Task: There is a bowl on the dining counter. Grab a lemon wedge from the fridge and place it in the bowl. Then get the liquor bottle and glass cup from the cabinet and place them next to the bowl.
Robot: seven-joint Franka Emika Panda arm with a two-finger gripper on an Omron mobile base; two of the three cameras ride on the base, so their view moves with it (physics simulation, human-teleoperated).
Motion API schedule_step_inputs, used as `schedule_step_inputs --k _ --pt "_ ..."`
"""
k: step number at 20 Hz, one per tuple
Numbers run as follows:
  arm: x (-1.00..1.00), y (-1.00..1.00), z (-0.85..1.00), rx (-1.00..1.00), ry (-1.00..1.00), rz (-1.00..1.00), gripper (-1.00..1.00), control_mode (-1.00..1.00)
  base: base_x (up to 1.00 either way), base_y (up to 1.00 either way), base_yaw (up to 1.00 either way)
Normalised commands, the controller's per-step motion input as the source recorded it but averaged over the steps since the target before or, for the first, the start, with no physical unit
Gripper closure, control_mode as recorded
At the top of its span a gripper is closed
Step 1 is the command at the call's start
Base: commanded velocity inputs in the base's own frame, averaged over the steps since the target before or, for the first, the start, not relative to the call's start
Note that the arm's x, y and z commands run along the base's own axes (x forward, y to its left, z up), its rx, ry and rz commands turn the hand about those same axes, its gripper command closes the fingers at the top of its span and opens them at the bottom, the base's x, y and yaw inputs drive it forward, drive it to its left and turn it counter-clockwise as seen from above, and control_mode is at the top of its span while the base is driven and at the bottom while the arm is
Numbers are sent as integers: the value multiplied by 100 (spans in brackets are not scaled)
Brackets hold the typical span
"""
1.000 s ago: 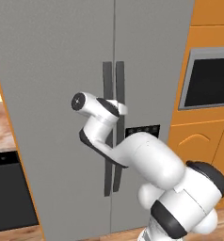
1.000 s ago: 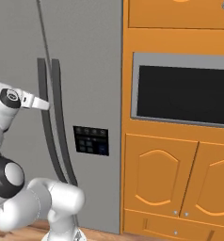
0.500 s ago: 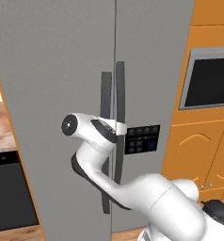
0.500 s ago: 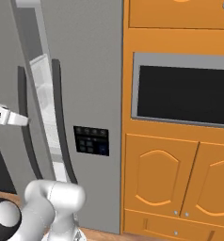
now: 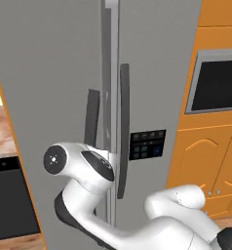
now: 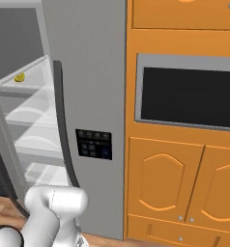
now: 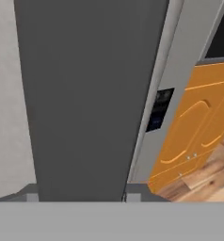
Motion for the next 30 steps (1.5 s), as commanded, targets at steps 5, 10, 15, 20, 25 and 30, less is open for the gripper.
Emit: schedule_step_inputs --k 5,10,15,20,25,30 --pt "-96 100 0 15 14 13 -100 -100 0 0 0" --pt "-97 46 19 17 5 12 -100 -100 0 0 0" --pt "-94 1 45 18 2 17 -100 -100 0 0 0" --pt "-23 29 6 37 17 45 -100 -100 0 0 0" --pt "-31 -32 29 30 12 37 -100 -100 0 0 0" --pt "2 -100 20 20 6 9 -100 -100 0 0 0"
